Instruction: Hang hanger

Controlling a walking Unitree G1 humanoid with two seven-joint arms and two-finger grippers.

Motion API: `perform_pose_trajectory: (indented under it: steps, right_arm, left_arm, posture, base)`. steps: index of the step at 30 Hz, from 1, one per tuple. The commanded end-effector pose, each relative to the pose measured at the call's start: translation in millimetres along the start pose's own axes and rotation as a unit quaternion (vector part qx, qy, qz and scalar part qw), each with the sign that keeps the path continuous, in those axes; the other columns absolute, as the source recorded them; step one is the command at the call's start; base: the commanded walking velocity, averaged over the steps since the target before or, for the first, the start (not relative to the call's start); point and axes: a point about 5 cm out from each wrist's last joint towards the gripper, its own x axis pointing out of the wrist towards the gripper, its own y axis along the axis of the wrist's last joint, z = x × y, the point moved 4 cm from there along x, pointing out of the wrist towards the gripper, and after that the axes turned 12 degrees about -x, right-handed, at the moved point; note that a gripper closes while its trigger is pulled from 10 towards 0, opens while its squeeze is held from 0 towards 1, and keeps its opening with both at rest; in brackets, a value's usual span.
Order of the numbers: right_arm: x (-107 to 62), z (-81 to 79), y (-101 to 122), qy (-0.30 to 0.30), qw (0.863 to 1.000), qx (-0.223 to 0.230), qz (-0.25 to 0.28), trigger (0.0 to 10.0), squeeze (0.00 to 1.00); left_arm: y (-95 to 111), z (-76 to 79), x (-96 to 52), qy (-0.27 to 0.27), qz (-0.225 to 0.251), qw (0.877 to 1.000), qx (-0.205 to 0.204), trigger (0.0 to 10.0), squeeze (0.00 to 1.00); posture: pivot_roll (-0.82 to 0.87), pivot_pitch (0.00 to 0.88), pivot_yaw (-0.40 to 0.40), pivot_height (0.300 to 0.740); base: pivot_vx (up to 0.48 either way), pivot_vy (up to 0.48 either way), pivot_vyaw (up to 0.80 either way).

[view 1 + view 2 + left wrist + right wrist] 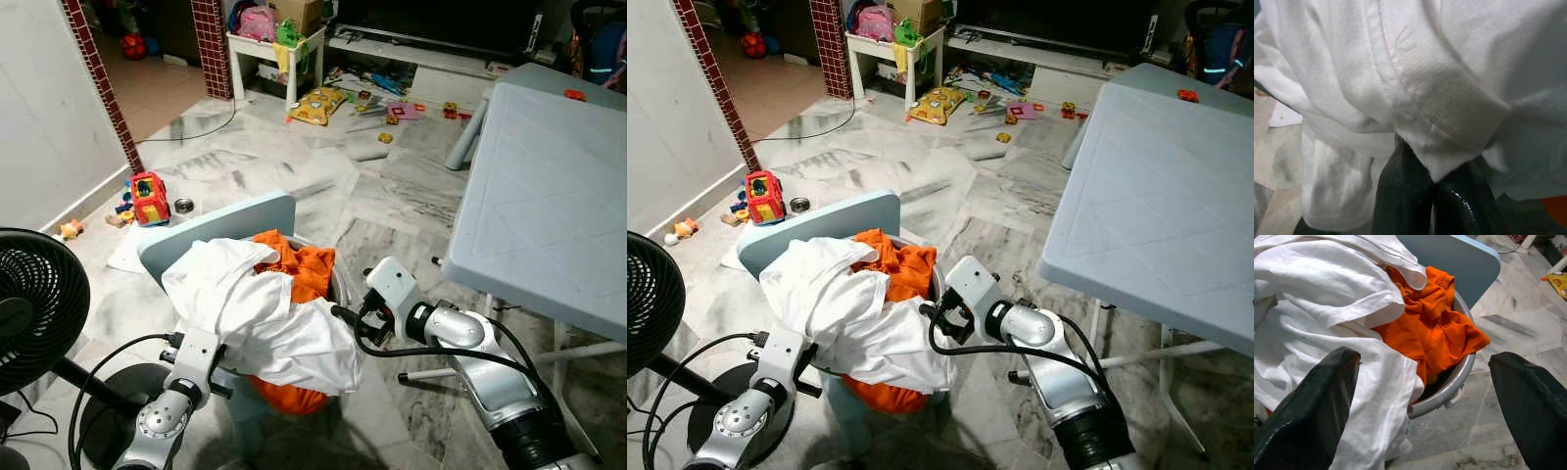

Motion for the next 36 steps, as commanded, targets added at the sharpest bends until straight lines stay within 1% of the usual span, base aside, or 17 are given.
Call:
perform_pose_trajectory:
  steps: [1, 5, 8, 11, 17, 18, 19, 20, 22, 23, 25, 28, 31, 33, 34, 35, 36]
  right_arm:
    - [1.3, 4.3, 2.3, -0.002, 1.000, -0.006, 0.002, 10.0, 0.00]
    - [2.8, 4.4, 2.7, -0.001, 1.000, -0.007, 0.003, 10.0, 0.00]
    - [4.7, 4.4, 3.4, -0.001, 1.000, -0.007, 0.004, 10.0, 0.00]
    - [6.1, 5.1, 3.9, -0.002, 1.000, -0.007, 0.005, 10.0, 0.00]
    - [7.8, 6.0, 4.2, -0.004, 1.000, -0.007, 0.007, 10.0, 0.00]
    - [8.9, 7.1, 4.3, -0.005, 1.000, -0.006, 0.007, 10.0, 0.00]
    - [9.3, 7.4, 4.3, -0.006, 1.000, -0.006, 0.008, 10.0, 0.00]
    - [9.3, 7.4, 4.3, -0.006, 1.000, -0.006, 0.008, 10.0, 0.00]
    - [11.2, 8.6, 4.4, -0.007, 1.000, -0.006, 0.008, 10.0, 0.00]
    - [11.2, 8.6, 4.4, -0.007, 1.000, -0.006, 0.008, 10.0, 0.00]
    - [12.8, 9.5, 5.6, -0.010, 1.000, -0.006, 0.010, 10.0, 0.00]
    - [14.9, 11.2, 7.7, -0.014, 1.000, -0.007, 0.013, 10.0, 0.00]
    - [16.2, 12.2, 8.9, -0.016, 1.000, -0.009, 0.014, 10.0, 0.00]
    - [17.7, 12.9, 9.9, -0.017, 1.000, -0.010, 0.016, 10.0, 0.00]
    - [18.7, 13.2, 10.5, -0.019, 1.000, -0.011, 0.017, 10.0, 0.00]
    - [20.0, 13.8, 11.9, -0.021, 1.000, -0.010, 0.018, 10.0, 0.00]
    - [20.0, 13.8, 11.9, -0.021, 1.000, -0.010, 0.018, 10.0, 0.00]
  left_arm:
    - [7.2, 0.0, 4.6, 0.003, 0.007, 1.000, 0.014, 0.0, 0.00]
    - [4.0, -3.3, 6.4, 0.022, -0.010, 1.000, 0.012, 0.0, 0.00]
    - [-12.4, -7.8, 1.0, 0.044, -0.045, 0.998, -0.014, 0.0, 0.00]
    - [-17.0, -10.8, -3.8, 0.057, -0.041, 0.997, -0.017, 0.0, 0.00]
    - [-20.9, -18.9, -12.3, 0.091, -0.025, 0.995, 0.008, 0.0, 0.00]
    - [-3.9, -17.8, -12.1, 0.094, 0.031, 0.993, 0.066, 0.0, 0.00]
    - [5.8, -14.9, -11.5, 0.089, 0.062, 0.991, 0.084, 0.0, 0.00]
    - [5.8, -14.9, -11.5, 0.089, 0.062, 0.991, 0.084, 0.0, 0.00]
    - [26.4, -7.6, -8.8, 0.075, 0.119, 0.984, 0.106, 0.0, 0.00]
    - [26.4, -7.6, -8.8, 0.075, 0.119, 0.984, 0.106, 0.0, 0.00]
    - [41.0, 0.4, -5.5, 0.061, 0.155, 0.979, 0.116, 0.0, 0.00]
    - [53.0, 14.1, 2.3, 0.045, 0.175, 0.975, 0.125, 0.0, 0.00]
    - [60.2, 24.2, 7.8, 0.032, 0.184, 0.975, 0.122, 0.0, 0.00]
    - [67.5, 38.5, 13.9, 0.013, 0.191, 0.976, 0.106, 0.0, 0.00]
    - [95.3, 47.1, 9.4, -0.012, 0.250, 0.963, 0.096, 0.0, 0.00]
    - [135.7, 62.5, -0.7, -0.043, 0.311, 0.946, 0.086, 0.0, 0.00]
    - [135.7, 62.5, -0.7, -0.043, 0.311, 0.946, 0.086, 0.0, 0.00]
  posture:
    - [0.01, 0.057, -0.033, 0.740]
    - [0.02, 0.045, -0.034, 0.740]
    - [0.03, 0.038, -0.031, 0.740]
    - [0.03, 0.036, -0.031, 0.740]
    - [0.04, 0.033, -0.029, 0.740]
    - [0.05, 0.030, -0.030, 0.740]
    - [0.05, 0.029, -0.030, 0.740]
    - [0.05, 0.029, -0.030, 0.740]
    - [0.05, 0.020, -0.031, 0.740]
    - [0.05, 0.020, -0.031, 0.740]
    - [0.05, 0.013, -0.031, 0.740]
    - [0.04, 0.002, -0.031, 0.740]
    - [0.04, 0.000, -0.031, 0.740]
    - [0.04, 0.000, -0.034, 0.740]
    - [0.04, 0.000, -0.033, 0.740]
    - [0.03, 0.000, -0.030, 0.740]
    - [0.03, 0.000, -0.030, 0.740]
  base:
    - [0.000, 0.000, 0.00]
    - [0.000, 0.000, 0.00]
    - [0.000, 0.000, 0.00]
    - [0.000, 0.000, 0.00]
    - [0.000, 0.000, 0.00]
    - [0.000, 0.000, 0.00]
    - [0.000, 0.000, 0.00]
    - [0.000, 0.000, 0.00]
    - [0.000, 0.000, 0.00]
    - [0.000, 0.000, 0.00]
    - [0.000, 0.000, 0.00]
    - [0.000, 0.000, 0.00]
    - [0.000, 0.000, 0.00]
    - [0.000, 0.000, 0.00]
    - [0.000, 0.000, 0.00]
    - [0.000, 0.000, 0.00]
    - [0.000, 0.000, 0.00]
